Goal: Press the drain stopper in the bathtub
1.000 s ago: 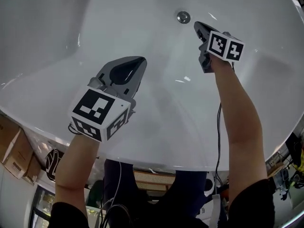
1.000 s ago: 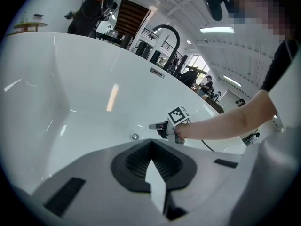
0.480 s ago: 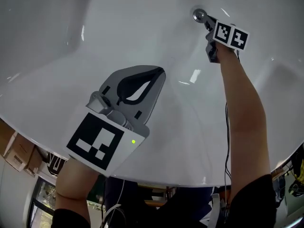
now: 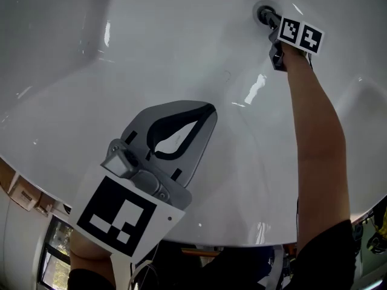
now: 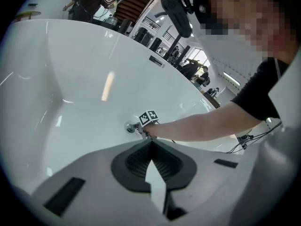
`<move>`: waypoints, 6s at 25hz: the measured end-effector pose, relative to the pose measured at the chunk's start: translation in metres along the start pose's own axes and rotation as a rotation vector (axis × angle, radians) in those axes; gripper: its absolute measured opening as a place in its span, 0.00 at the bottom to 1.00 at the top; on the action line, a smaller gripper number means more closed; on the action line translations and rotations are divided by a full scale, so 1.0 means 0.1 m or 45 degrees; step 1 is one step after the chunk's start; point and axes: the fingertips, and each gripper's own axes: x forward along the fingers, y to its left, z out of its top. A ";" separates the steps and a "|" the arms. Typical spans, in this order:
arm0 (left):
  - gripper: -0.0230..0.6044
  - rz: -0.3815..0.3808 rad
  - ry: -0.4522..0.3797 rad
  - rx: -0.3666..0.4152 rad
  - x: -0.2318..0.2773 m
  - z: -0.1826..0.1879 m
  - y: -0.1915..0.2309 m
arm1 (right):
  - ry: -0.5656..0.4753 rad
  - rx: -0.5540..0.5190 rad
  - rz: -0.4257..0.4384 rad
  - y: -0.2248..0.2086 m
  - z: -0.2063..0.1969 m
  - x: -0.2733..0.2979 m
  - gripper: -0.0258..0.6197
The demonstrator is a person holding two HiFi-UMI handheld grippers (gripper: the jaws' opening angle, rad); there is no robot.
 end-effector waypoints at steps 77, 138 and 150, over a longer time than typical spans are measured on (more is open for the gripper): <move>0.04 0.054 -0.287 0.088 -1.22 0.63 -1.26 | -0.466 -0.152 0.220 1.64 0.31 -4.96 0.06; 0.04 -0.157 -0.314 0.332 -2.15 0.88 -2.98 | -0.841 -0.257 0.424 3.30 -0.27 -7.13 0.06; 0.04 -0.138 -0.296 0.304 -2.11 0.83 -2.96 | -0.823 -0.272 0.442 3.29 -0.28 -7.11 0.06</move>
